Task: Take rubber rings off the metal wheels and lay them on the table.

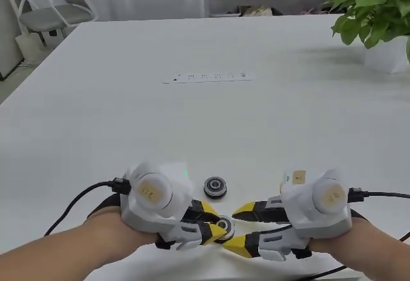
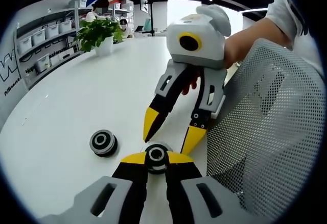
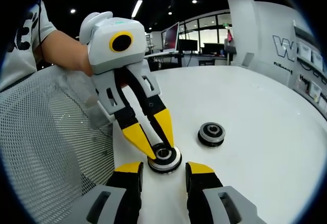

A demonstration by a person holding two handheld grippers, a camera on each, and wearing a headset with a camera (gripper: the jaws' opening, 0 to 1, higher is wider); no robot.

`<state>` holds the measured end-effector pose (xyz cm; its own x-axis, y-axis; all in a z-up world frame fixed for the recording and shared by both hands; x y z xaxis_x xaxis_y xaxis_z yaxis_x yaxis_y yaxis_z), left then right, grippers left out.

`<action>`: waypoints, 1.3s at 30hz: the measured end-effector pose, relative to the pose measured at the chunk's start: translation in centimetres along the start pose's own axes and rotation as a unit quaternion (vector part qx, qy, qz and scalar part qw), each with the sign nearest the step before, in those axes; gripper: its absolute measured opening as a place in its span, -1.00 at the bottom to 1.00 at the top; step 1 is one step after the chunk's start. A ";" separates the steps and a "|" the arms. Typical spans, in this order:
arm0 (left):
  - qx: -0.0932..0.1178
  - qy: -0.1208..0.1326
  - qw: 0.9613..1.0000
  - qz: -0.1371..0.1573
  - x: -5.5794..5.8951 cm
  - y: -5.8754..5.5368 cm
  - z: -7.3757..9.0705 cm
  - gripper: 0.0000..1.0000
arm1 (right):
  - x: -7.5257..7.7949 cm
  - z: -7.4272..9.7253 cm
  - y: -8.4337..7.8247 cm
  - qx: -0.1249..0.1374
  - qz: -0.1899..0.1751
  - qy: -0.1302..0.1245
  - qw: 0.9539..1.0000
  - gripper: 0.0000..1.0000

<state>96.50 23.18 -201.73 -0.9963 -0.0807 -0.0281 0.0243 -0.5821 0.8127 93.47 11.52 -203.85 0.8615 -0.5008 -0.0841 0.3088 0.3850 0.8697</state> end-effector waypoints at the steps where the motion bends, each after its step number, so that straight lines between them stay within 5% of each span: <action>1: 0.000 0.000 1.000 0.000 0.0 0.0 0.0 -0.84 | 0.0 -0.1 0.0 0.000 0.000 0.000 1.000 -0.38; 30: 0.007 0.008 1.000 0.003 0.1 -0.1 0.0 -0.84 | -0.3 0.4 -0.5 0.012 -0.009 -0.022 1.000 -0.62; 39: 0.008 0.010 1.000 0.004 0.1 -0.2 0.0 -0.84 | -0.3 0.7 -1.1 0.005 -0.024 -0.031 0.999 -0.86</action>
Point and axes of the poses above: the centre of the closed fingertips' face, and the gripper's own axes: z roughly backward along the fingers, x roughly to its right, y roughly out of its top, the point moved 8 cm from there along z, roughly backward along the fingers, and after that the axes turned 4 degrees about x, right-handed, at the moved point
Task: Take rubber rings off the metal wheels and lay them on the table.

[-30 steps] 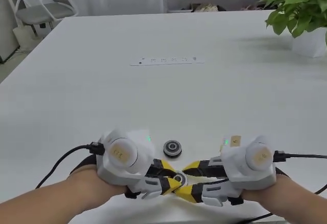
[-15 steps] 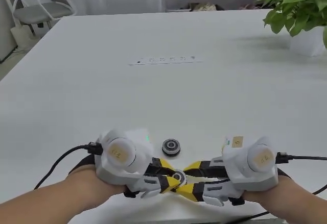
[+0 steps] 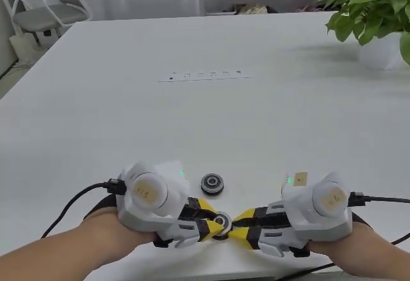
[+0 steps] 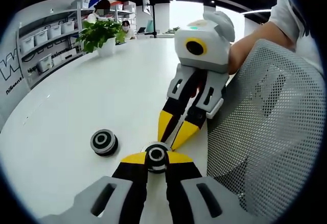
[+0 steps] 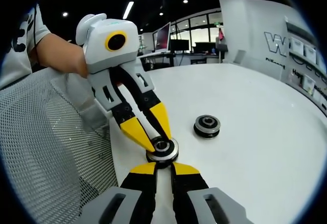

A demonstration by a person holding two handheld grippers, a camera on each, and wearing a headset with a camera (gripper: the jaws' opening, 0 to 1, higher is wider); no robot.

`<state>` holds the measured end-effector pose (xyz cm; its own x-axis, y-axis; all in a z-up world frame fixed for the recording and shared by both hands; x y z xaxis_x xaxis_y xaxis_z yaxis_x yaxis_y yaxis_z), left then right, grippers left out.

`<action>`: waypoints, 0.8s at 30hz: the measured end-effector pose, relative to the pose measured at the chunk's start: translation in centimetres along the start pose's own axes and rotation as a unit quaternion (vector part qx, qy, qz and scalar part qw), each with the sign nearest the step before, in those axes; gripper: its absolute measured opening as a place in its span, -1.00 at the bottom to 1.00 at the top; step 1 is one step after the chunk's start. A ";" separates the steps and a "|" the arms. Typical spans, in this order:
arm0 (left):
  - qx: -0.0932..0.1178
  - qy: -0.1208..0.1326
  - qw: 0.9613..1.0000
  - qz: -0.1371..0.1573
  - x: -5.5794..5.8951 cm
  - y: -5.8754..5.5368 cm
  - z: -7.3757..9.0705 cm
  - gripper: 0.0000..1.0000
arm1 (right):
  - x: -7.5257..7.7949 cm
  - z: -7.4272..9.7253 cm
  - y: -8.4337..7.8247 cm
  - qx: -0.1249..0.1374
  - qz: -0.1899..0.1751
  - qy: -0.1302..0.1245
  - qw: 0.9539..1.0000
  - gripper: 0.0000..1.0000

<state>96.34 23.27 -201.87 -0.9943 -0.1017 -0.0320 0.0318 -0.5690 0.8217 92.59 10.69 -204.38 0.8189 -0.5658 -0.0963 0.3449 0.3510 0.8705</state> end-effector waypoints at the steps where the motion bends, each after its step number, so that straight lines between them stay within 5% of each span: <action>1: 0.000 0.000 1.000 0.000 0.0 0.0 0.0 -0.84 | 0.0 0.0 0.0 -0.001 0.000 -0.001 1.000 -0.87; 24: -0.001 0.001 1.000 -0.005 0.0 0.0 0.0 -0.84 | 0.3 0.4 0.0 0.011 -0.069 -0.014 0.997 -1.00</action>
Point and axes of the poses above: the centre of the closed fingertips' face, and the gripper's own axes: z roughly backward along the fingers, x roughly to its right, y roughly out of its top, the point moved 8 cm from there along z, roughly backward along the fingers, and after that the axes turned 4 degrees about x, right-handed, at the moved point
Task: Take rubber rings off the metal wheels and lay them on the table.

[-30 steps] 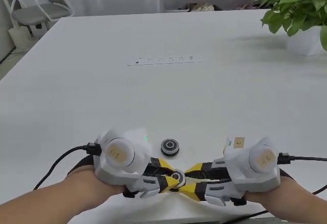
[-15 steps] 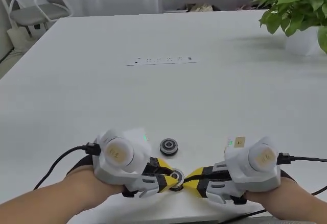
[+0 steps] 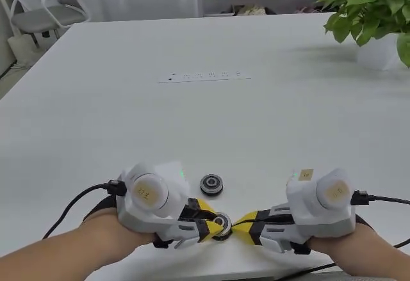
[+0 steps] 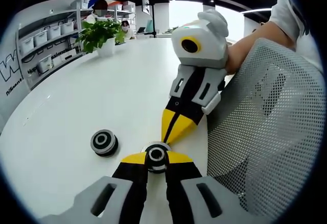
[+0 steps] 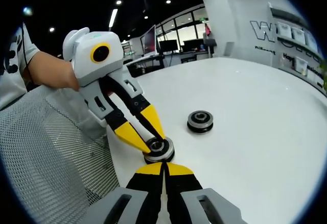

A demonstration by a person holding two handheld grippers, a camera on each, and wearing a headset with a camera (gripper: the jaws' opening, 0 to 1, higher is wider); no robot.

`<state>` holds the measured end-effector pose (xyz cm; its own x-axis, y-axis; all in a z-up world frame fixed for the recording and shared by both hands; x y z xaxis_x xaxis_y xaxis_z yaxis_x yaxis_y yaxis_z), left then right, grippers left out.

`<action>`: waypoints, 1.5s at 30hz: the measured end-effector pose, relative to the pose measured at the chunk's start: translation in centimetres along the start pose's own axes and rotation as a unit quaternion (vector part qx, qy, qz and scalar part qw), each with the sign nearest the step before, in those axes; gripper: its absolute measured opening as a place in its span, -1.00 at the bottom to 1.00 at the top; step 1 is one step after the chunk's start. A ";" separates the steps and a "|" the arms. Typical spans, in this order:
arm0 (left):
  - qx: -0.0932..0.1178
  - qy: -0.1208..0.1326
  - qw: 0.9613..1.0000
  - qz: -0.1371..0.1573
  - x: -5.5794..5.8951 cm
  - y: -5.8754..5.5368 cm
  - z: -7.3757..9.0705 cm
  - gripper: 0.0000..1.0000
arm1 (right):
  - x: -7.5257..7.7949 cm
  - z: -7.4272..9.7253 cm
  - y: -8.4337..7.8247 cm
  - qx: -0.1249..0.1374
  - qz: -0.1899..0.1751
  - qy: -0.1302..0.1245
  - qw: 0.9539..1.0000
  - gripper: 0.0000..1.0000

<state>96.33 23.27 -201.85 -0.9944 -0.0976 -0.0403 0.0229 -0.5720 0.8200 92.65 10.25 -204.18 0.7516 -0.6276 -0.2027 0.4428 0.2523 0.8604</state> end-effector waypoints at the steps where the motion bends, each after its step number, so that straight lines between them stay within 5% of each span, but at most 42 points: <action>1: 0.000 0.000 1.000 -0.001 0.0 0.0 0.0 -0.84 | 0.0 0.0 0.0 0.002 -0.005 0.000 1.000 -1.00; 9: -0.001 0.001 1.000 -0.002 0.0 0.0 0.0 -0.84 | 0.3 0.3 0.5 0.041 -0.070 -0.007 0.997 -1.00; 45: -0.012 0.013 1.000 -0.003 0.2 0.2 -0.1 -0.85 | -0.4 0.0 1.2 0.038 -0.042 -0.003 0.998 -1.00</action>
Point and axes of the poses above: the centre of the closed fingertips' face, and the gripper's own axes: z roughly backward along the fingers, x roughly to its right, y roughly out of its top, the point moved 8 cm from there along z, roughly backward along the fingers, and after that the axes turned 4 degrees about x, right-handed, at the moved point
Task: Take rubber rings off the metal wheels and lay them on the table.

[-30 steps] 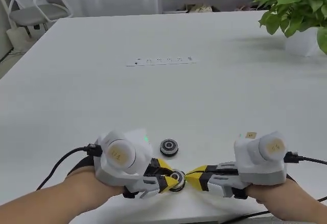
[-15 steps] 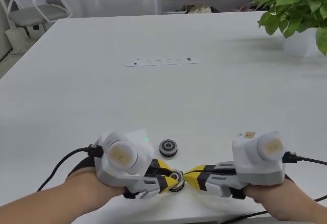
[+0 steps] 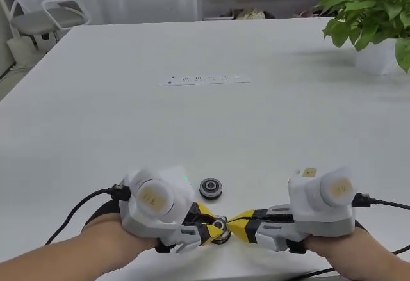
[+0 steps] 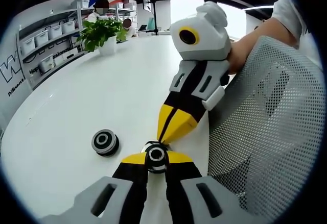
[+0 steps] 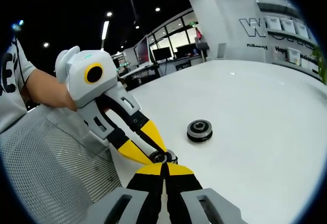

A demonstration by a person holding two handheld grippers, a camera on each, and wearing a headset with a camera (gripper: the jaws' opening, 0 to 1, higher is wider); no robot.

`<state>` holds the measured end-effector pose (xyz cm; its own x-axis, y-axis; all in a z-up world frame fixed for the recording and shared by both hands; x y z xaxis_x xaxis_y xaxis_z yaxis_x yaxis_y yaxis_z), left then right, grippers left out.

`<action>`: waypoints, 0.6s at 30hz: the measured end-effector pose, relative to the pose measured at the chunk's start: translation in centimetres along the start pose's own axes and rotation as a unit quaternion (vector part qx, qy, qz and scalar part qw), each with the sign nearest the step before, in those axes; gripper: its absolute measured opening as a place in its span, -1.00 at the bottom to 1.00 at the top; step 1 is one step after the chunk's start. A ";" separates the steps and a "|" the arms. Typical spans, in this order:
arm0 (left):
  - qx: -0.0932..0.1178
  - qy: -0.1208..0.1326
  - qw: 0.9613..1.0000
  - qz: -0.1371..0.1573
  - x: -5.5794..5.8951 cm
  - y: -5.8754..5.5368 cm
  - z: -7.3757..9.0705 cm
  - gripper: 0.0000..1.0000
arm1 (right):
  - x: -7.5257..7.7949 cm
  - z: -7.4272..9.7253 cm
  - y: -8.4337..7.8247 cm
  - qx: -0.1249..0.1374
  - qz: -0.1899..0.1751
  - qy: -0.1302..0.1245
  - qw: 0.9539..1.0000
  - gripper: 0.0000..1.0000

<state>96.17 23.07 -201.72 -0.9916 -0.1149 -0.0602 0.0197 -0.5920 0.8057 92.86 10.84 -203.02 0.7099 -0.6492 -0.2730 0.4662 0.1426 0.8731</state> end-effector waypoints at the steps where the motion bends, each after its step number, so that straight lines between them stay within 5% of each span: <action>1: 0.000 0.000 1.000 0.000 0.0 0.0 0.0 -0.85 | -0.1 0.0 0.0 0.000 0.001 0.001 1.000 -1.00; 18: 0.001 -0.002 1.000 0.000 -0.1 0.0 0.0 -0.84 | -0.5 -0.3 0.3 0.005 0.018 0.013 1.000 -1.00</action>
<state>96.23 23.06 -201.72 -0.9921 -0.1114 -0.0582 0.0190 -0.5906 0.8067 92.80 11.41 -202.77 0.7390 -0.6248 -0.2522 0.4352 0.1569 0.8866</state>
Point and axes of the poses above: the centre of the closed fingertips' face, and the gripper's own axes: z roughly backward along the fingers, x roughly to its right, y roughly out of its top, the point moved 8 cm from there along z, roughly backward along the fingers, and after that the axes turned 4 degrees about x, right-handed, at the moved point
